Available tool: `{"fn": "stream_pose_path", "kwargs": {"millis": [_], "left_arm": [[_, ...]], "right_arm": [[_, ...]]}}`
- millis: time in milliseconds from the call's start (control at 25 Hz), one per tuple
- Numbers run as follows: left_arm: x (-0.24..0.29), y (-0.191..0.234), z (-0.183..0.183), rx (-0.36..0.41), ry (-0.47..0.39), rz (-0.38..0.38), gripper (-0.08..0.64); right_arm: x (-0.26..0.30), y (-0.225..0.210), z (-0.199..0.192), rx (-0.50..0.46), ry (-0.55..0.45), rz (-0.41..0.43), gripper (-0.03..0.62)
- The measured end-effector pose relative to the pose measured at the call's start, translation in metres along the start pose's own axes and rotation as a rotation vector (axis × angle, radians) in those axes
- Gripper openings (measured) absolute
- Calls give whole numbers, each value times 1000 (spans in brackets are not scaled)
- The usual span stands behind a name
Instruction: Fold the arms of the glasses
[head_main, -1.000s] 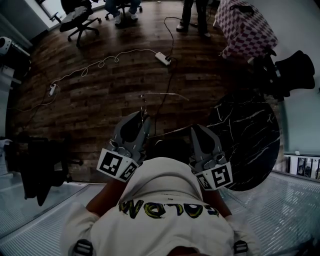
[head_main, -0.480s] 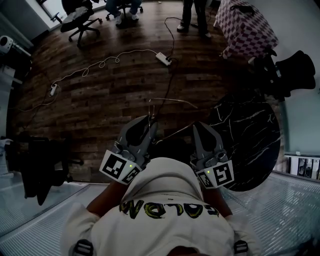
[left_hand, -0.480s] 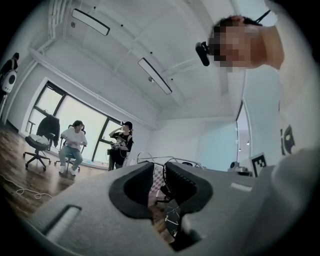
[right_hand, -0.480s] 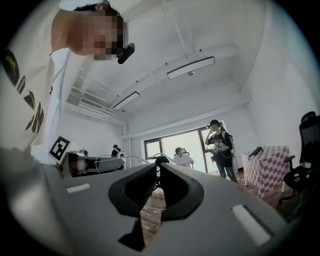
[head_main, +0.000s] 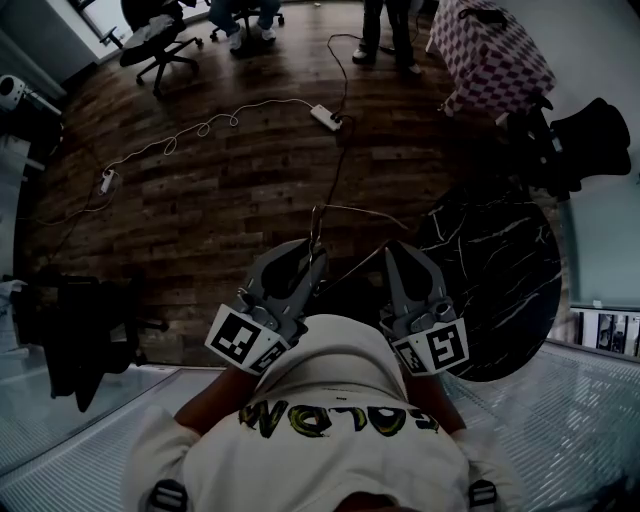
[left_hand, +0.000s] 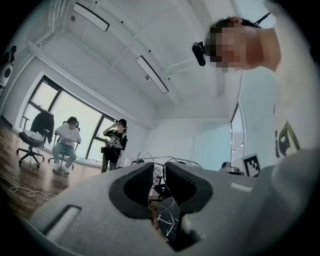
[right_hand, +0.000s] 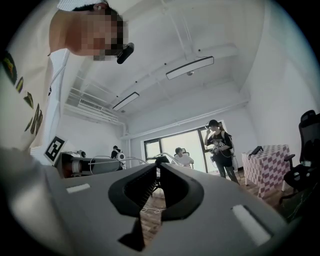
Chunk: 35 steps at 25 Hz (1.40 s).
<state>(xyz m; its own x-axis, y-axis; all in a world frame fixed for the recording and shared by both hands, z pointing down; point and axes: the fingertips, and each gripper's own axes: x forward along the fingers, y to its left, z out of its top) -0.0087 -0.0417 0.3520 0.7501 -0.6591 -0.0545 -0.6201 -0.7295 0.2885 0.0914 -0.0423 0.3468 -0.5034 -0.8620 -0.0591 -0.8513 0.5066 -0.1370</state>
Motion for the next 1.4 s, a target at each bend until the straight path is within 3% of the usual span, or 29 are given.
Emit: {"fn": "stream_pose_path", "kwargs": {"millis": [1400], "left_arm": [[3, -44, -9, -6, 14, -147, 80]], "right_arm": [[14, 17, 1, 18, -4, 53, 25]]}}
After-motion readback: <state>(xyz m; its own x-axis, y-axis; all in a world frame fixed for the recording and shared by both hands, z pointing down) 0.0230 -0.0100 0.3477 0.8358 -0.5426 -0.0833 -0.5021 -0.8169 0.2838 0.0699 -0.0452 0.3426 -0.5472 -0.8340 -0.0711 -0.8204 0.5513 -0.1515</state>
